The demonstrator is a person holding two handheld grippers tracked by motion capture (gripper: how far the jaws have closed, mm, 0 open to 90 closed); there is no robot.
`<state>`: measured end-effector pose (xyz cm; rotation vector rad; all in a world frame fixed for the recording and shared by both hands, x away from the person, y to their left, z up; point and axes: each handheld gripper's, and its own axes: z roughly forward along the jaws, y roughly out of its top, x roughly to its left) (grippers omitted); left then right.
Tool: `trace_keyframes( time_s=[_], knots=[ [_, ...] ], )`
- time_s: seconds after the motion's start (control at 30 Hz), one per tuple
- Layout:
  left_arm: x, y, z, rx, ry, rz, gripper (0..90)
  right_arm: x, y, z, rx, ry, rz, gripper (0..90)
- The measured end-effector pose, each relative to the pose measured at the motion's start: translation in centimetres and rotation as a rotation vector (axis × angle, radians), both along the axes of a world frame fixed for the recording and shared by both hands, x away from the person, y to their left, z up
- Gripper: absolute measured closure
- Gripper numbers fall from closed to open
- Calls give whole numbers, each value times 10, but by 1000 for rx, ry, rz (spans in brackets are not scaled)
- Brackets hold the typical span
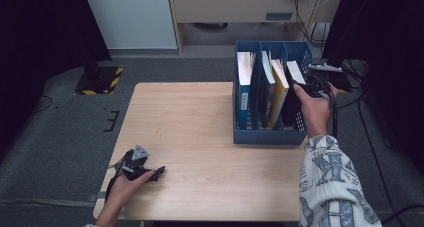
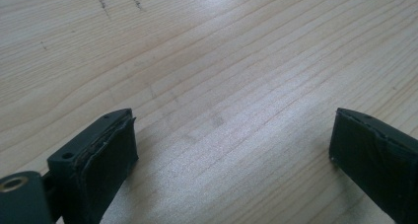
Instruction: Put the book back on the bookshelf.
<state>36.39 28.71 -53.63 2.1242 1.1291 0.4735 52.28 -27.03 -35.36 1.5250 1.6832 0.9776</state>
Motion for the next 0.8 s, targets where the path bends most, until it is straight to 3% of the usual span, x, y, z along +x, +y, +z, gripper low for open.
trace_keyframes(
  time_s=[0.33,0.8],
  knots=[
    [0,1,0,8,2,-4,34,-12,-5,-6,15,4,11,217],
    [0,0,0,8,2,-3,34,-36,-15,-20,53,-3,22,168]
  ],
)
